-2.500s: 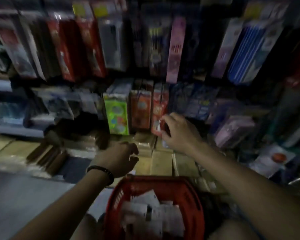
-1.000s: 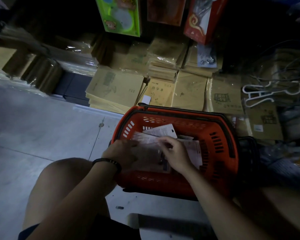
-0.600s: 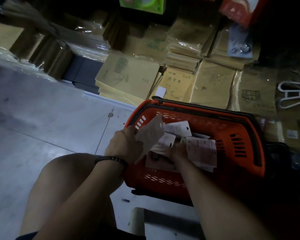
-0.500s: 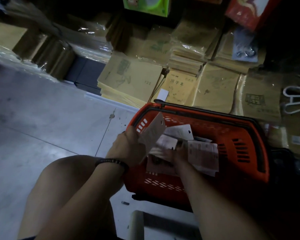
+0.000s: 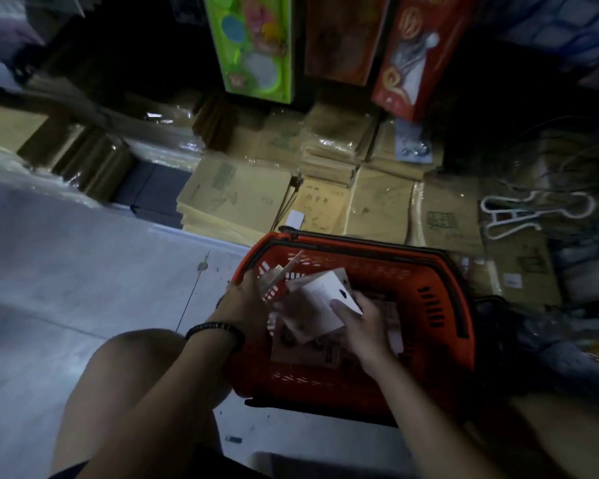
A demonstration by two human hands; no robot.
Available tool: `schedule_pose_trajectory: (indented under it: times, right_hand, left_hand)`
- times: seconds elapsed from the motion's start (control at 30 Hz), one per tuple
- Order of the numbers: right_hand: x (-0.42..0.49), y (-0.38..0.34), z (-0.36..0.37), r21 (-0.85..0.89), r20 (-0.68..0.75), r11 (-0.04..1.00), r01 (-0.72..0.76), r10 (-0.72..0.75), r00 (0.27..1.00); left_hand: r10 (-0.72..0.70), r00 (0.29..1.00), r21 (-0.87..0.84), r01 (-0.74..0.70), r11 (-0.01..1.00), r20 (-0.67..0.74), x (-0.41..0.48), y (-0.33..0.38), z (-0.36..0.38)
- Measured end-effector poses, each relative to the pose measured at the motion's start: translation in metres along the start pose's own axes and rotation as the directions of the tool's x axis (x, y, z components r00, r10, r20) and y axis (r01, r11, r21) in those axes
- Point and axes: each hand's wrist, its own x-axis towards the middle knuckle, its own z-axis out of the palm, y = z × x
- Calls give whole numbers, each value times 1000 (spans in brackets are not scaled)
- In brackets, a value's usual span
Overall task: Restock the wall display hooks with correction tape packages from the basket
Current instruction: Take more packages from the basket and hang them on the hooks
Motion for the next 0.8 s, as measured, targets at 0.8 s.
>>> schedule_pose_trajectory:
  times: [0.8]
  right_hand:
    - [-142,-213,-105,-109,-198,835,539,-550,812]
  left_hand:
    - [251,930,-534,-360,765,-267,-161,115,-67]
